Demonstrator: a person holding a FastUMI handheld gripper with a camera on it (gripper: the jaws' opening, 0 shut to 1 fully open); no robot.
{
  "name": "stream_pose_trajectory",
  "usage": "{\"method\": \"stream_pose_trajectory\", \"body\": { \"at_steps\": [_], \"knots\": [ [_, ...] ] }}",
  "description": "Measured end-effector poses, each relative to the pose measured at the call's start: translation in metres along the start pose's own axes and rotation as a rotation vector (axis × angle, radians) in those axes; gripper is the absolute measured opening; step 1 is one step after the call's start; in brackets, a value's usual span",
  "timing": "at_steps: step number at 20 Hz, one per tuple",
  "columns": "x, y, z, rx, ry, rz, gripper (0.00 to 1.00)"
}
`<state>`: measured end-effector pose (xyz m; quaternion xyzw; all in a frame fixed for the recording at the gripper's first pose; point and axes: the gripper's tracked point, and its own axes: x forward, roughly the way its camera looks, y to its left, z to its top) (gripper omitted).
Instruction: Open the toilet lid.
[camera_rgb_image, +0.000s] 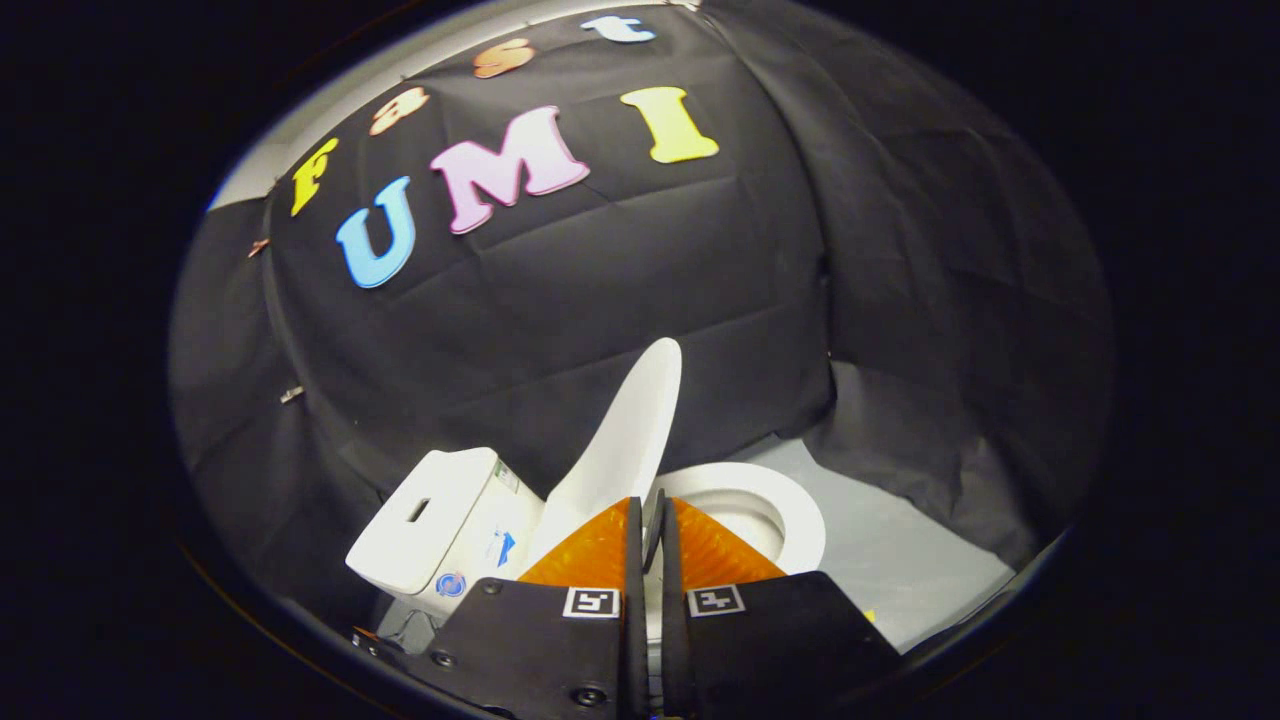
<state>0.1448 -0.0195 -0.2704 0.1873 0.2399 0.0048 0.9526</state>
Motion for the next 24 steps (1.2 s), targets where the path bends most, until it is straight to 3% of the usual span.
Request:
{"method": "stream_pose_trajectory", "body": {
  "at_steps": [10,15,24],
  "knots": [
    [-0.016,0.117,0.019,-0.185,-0.109,0.078,0.15],
    [-0.018,0.184,0.012,-0.298,-0.154,0.151,0.16],
    [-0.017,0.269,-0.009,-0.393,-0.165,0.26,0.16]
  ]
}}
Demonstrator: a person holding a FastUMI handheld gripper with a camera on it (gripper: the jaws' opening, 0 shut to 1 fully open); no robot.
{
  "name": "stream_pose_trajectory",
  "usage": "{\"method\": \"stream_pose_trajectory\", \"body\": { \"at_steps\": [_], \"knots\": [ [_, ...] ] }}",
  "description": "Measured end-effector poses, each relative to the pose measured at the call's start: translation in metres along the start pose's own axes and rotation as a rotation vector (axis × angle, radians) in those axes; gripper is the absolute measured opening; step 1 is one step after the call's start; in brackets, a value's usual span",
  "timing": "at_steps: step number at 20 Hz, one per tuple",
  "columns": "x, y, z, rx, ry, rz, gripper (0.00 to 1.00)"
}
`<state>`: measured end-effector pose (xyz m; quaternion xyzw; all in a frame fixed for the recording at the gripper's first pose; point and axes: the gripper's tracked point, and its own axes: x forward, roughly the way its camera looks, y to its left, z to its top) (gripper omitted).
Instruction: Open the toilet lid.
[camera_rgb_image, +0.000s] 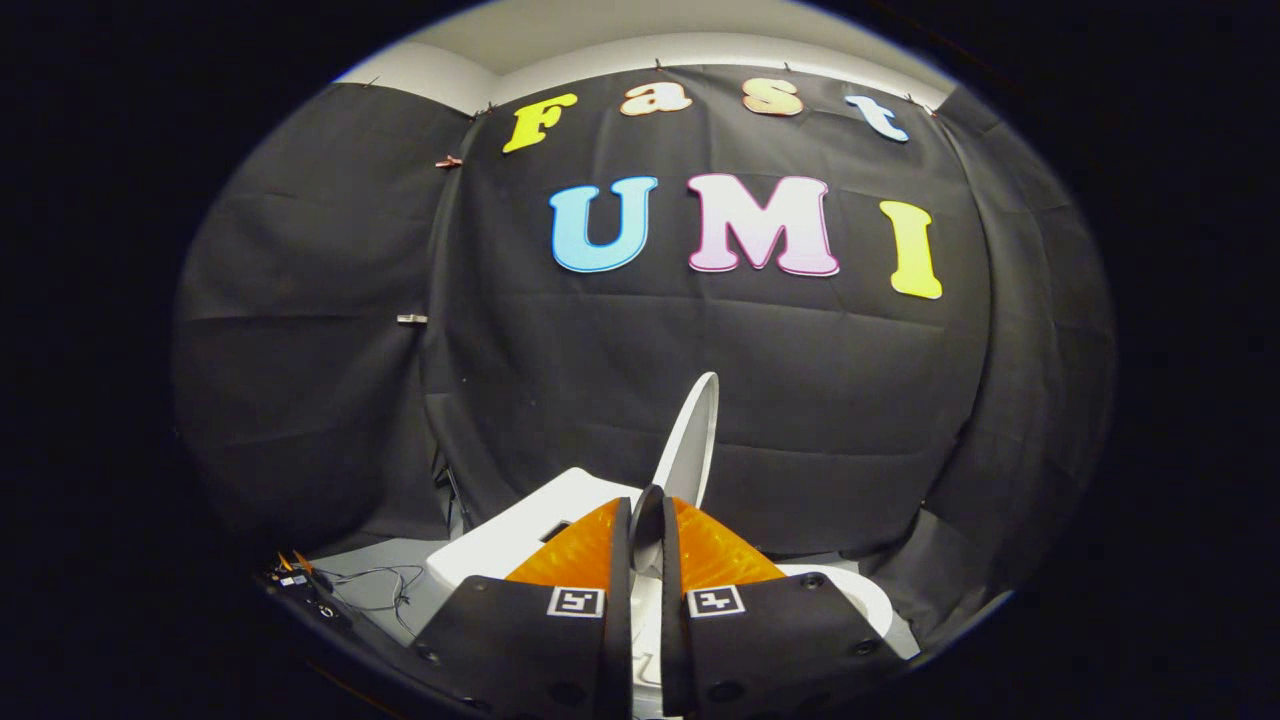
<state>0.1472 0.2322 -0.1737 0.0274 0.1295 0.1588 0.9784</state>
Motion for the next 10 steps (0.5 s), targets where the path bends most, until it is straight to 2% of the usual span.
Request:
{"method": "stream_pose_trajectory", "body": {
  "at_steps": [10],
  "knots": [
    [0.021,0.071,-0.005,-0.053,0.022,0.096,0.16]
  ]
}}
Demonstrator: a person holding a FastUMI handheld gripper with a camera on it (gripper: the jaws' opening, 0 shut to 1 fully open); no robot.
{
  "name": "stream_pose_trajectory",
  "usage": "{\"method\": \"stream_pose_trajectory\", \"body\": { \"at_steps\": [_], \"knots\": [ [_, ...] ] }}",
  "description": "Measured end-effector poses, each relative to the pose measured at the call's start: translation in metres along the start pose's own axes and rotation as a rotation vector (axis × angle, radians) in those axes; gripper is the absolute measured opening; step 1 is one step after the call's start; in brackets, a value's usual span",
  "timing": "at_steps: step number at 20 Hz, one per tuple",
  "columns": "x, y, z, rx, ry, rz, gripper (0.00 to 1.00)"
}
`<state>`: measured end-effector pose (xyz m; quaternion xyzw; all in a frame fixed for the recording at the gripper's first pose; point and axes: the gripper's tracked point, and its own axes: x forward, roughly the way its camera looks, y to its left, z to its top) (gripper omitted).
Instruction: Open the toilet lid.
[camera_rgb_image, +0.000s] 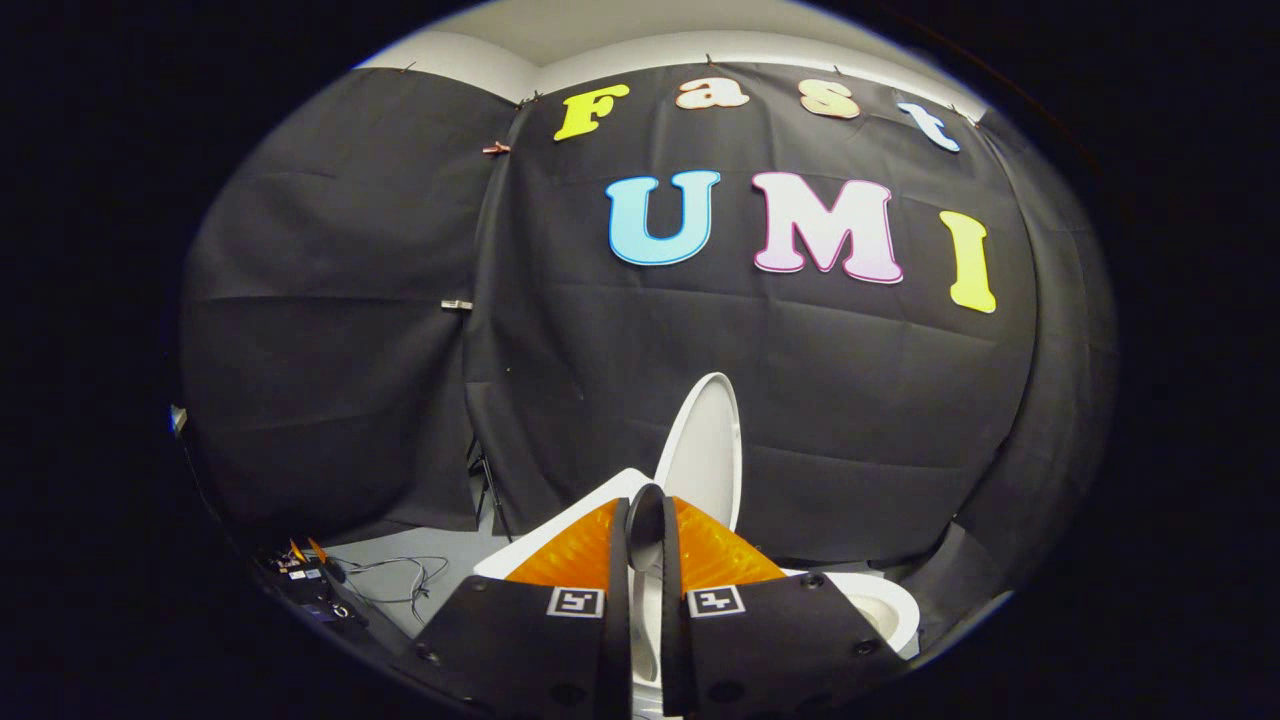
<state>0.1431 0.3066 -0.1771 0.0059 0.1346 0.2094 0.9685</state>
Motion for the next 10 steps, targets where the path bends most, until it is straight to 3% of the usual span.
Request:
{"method": "stream_pose_trajectory", "body": {
  "at_steps": [7,10],
  "knots": [
    [0.007,0.013,-0.001,-0.018,0.001,0.002,0.16],
    [-0.002,0.013,0.003,-0.016,-0.011,0.025,0.46]
  ]
}}
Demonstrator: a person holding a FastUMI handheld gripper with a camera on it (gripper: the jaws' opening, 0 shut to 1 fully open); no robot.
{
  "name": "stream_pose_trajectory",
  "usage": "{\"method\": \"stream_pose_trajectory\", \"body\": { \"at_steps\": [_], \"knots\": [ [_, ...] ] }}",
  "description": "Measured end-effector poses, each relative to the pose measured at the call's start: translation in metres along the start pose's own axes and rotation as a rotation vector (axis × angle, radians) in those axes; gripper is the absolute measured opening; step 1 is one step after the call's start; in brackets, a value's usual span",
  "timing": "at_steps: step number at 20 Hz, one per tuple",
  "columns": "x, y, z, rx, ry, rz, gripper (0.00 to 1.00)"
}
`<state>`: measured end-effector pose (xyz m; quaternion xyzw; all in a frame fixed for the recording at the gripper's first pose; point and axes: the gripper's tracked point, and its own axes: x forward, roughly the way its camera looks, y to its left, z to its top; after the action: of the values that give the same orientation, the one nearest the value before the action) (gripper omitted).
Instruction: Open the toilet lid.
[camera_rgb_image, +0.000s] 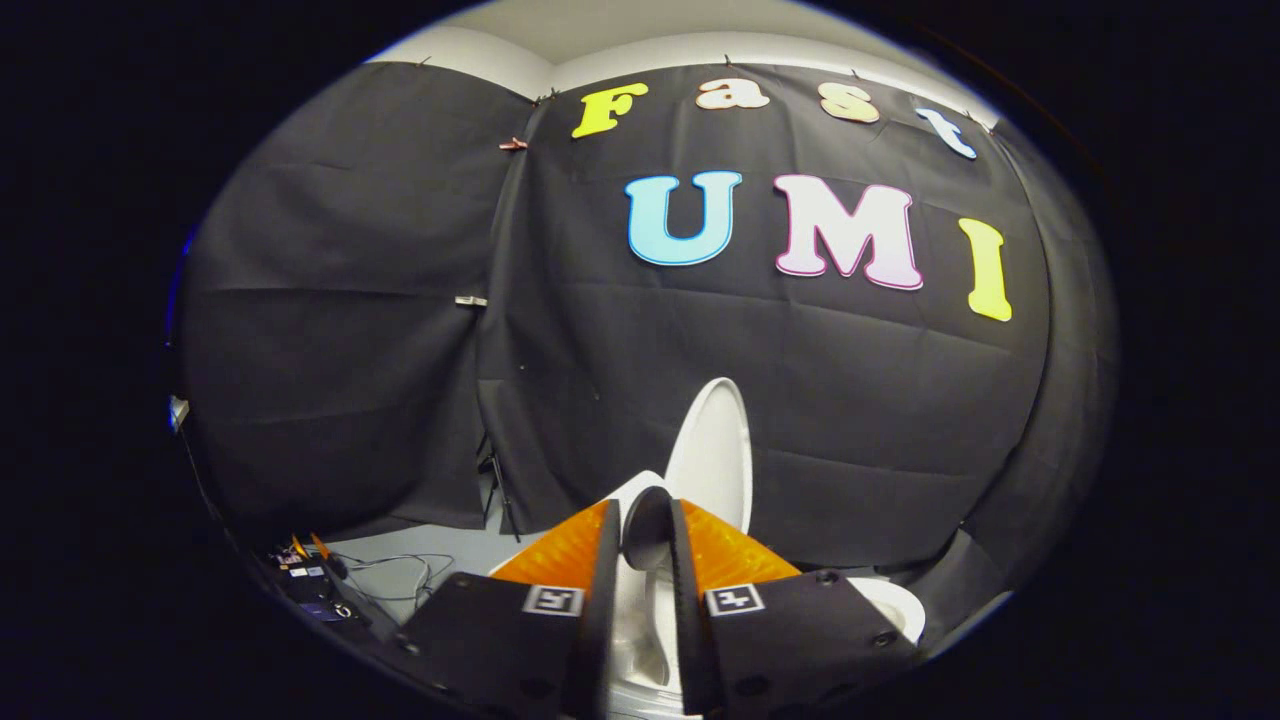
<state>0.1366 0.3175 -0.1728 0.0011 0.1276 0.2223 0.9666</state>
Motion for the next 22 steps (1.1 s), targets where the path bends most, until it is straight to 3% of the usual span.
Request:
{"method": "stream_pose_trajectory", "body": {
  "at_steps": [5,9,19,22],
  "knots": [
    [-0.026,-0.011,0.012,0.011,-0.027,0.011,0.97],
    [-0.066,-0.04,0.041,0.034,-0.076,-0.015,0.99],
    [-0.175,-0.149,0.091,0.053,-0.109,-0.186,0.99],
    [-0.206,-0.163,0.099,0.085,-0.143,-0.194,0.99]
  ]
}}
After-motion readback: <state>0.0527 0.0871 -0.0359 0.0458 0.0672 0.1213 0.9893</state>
